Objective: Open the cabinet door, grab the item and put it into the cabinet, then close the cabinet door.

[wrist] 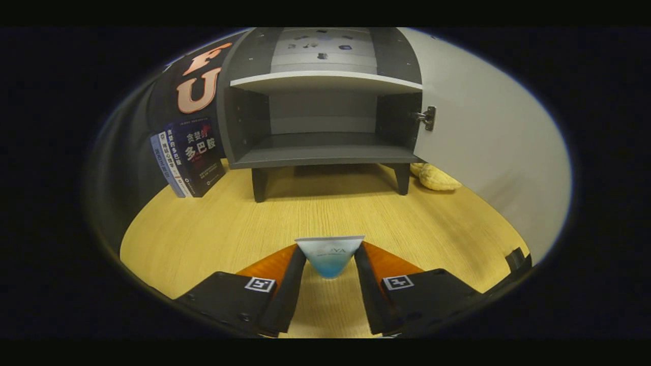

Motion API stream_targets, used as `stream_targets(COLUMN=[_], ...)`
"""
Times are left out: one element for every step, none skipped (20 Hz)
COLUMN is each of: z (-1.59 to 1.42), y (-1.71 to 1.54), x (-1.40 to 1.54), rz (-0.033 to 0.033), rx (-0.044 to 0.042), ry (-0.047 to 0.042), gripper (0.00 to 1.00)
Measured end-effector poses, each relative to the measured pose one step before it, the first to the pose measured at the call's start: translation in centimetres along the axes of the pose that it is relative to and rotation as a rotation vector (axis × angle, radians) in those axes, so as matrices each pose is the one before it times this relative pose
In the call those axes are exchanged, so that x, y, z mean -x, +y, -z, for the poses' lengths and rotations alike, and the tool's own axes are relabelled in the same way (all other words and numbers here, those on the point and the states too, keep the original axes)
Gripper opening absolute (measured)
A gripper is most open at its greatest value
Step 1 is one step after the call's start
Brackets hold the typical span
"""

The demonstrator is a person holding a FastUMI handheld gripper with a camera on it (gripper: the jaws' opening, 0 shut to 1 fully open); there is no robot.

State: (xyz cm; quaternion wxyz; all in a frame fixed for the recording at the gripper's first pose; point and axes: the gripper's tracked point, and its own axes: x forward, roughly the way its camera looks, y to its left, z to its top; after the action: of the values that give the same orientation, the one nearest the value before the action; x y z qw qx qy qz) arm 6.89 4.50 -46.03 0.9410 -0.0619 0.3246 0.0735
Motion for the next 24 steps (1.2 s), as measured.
stream_targets(z=[-0.551,-0.664,-0.748,-0.879,-1.094,-1.129,-1.242,-1.523,-1.366,-1.402,-1.533,-1.577,-1.632,-1.81,-1.835,-1.708,-1.758,-1.475,-1.519,-1.442,-1.458,-1.597,-1.492,-1.46], y=[-0.076,-0.046,-0.041,0.047,0.1,0.167,0.126,0.006,0.153,0.241,0.212,0.232,0.248,0.396,0.473,0.42,0.347,0.2,0.071,0.095,0.207,0.324,0.131,0.015], x=[0.38,0.399,0.458,0.539,0.577,0.596,0.609,0.724,0.678,0.637,0.544,0.503,0.463,0.528,0.346,0.205,0.093,0.041,-0.059,-0.291,-0.373,-0.509,-0.423,-0.529], rz=[0.00308,0.00556,0.00319,-0.00066,-0.00525,-0.00633,-0.00093,0.00047,-0.00364,-0.00615,-0.00416,-0.00439,-0.00476,-0.01064,-0.01237,-0.00953,-0.00585,-0.00143,0.004,0.00205,-0.00185,-0.00226,0.00139,-0.00005], rx=[-0.00265,0.00068,0.00328,0.00437,0.00366,0.0068,0.00797,0.01258,0.01175,0.00529,-0.00275,-0.00846,-0.01327,-0.01801,-0.01991,-0.0153,-0.00755,0.00106,0.00156,-0.00126,-0.00305,-0.00151,0.00082,0.00387], ry=[-0.00659,-0.00546,-0.00364,-0.00445,-0.0112,-0.00761,-0.01416,-0.01895,-0.01309,-0.01285,-0.01422,-0.01656,-0.01272,-0.0198,-0.01878,-0.01358,-0.01335,-0.00534,-0.00801,-0.01378,-0.01745,-0.01494,-0.01187,-0.01678], gripper=[0.63,0.63,0.63,0.63,0.63,0.63,0.63,0.63,0.63,0.63,0.63,0.63,0.63,0.63,0.63,0.63,0.63,0.63,0.63,0.62,0.63,0.62,0.62,0.62])
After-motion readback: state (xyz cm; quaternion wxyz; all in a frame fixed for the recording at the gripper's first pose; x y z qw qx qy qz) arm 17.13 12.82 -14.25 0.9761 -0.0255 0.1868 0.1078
